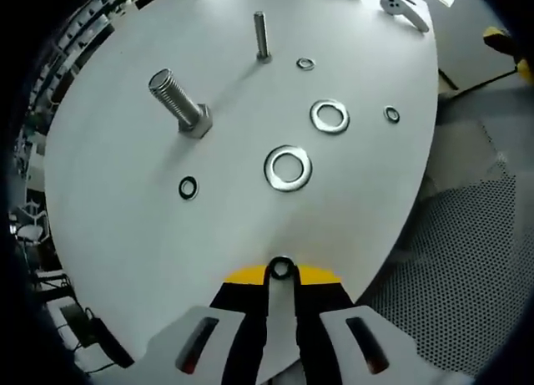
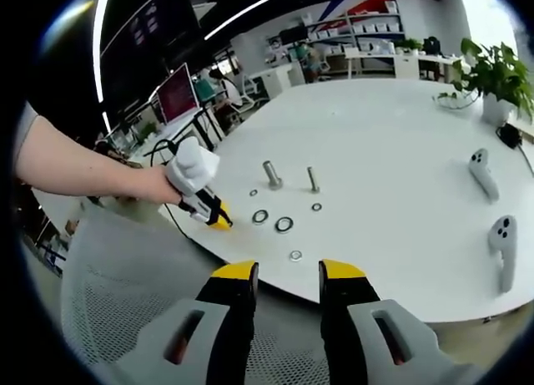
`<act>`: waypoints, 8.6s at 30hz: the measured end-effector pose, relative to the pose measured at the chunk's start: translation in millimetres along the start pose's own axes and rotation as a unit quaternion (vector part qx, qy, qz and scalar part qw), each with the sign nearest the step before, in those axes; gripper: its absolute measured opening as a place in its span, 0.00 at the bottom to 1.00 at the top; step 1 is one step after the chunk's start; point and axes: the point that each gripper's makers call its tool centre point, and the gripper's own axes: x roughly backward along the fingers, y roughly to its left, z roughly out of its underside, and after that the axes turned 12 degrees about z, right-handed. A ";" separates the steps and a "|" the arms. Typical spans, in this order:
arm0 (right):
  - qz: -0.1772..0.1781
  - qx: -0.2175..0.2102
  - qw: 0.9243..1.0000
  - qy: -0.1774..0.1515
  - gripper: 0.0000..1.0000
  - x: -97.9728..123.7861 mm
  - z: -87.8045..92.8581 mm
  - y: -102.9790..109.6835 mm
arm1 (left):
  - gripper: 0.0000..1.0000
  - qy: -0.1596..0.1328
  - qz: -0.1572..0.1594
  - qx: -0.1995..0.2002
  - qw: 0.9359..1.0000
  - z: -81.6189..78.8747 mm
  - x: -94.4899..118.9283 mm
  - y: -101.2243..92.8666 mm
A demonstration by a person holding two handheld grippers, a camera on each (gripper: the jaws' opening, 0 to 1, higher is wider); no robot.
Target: Place the washer onto the threaded stud by aligning its center hole with the stud, sliding it down to the base, and recovering from edge contact or off-axis alignment until the washer reaches the visible bottom stop.
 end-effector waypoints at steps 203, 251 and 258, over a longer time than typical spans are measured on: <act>0.062 -0.024 0.998 0.004 0.28 2.6 3.0 -24.7 | 0.10 -0.055 0.012 -0.078 0.995 -62.9 8.7 68.9; 0.071 -0.049 0.996 -0.020 0.27 5.9 -4.4 -29.1 | 0.08 -0.057 0.011 -0.103 0.993 -60.4 7.6 62.5; 0.068 -0.047 0.996 -0.017 0.27 5.0 -4.8 -28.3 | 0.08 -0.065 0.034 -0.087 0.994 -58.4 9.0 53.5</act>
